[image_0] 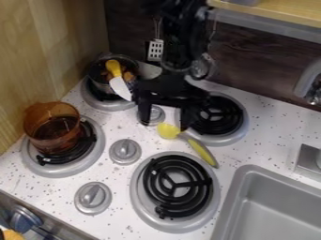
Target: Move the yellow spoon to the middle of right burners
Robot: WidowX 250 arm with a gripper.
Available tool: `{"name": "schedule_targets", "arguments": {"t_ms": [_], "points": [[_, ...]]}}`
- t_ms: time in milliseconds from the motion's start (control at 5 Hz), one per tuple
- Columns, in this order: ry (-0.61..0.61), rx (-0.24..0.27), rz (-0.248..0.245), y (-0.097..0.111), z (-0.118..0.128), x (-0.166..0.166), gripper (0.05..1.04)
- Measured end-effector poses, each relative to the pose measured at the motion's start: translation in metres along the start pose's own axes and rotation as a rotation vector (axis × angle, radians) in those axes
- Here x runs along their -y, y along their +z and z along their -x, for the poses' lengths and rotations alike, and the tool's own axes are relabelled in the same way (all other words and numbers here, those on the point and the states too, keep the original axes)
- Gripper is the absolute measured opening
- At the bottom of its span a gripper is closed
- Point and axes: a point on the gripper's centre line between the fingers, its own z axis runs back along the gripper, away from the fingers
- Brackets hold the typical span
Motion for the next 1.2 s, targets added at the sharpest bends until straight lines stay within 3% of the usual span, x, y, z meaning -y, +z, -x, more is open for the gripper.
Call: {"name": "schedule_targets", "arguments": {"t_ms": [400,600,800,1000,1200], "points": [[-0.148,0.12,0.079,0.005,0.007,0.017,0.998],[-0.189,0.082,0.05,0.011,0.016,0.026,0.998],[-0.205,0.067,0.062,0.006,0.033,0.023,0.997],[-0.129,0.034,0.056,0.015,0.059,0.023,0.998],[-0.081,0.003,0.065,0.01,0.076,0.018,0.997]]}}
